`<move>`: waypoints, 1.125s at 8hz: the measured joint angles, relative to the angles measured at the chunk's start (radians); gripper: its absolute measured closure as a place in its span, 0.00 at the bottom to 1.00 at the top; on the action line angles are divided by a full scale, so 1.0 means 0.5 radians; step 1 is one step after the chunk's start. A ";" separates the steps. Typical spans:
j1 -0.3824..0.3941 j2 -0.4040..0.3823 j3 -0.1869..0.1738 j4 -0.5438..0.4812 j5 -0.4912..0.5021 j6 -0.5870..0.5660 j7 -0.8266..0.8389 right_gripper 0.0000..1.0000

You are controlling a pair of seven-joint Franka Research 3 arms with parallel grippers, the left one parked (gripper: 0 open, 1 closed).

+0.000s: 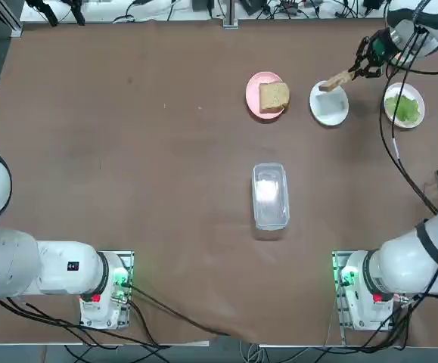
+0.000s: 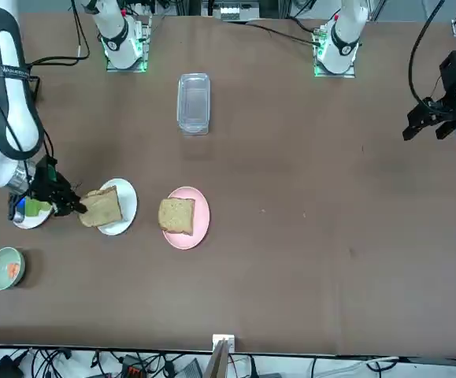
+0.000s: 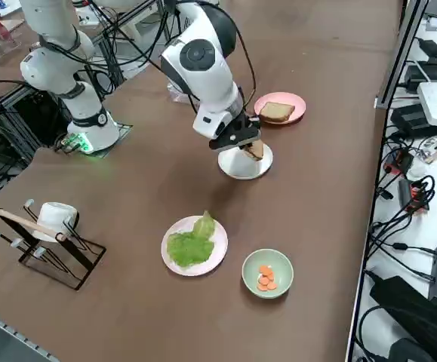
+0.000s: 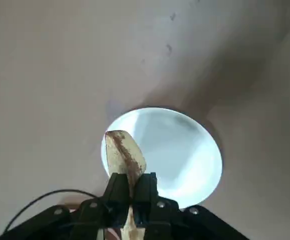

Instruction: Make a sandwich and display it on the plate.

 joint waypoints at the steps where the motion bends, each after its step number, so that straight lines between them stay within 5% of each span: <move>1: 0.000 -0.001 0.001 -0.027 0.010 0.007 0.000 0.92; 9: 0.005 0.012 0.013 -0.089 0.165 0.133 -0.001 0.92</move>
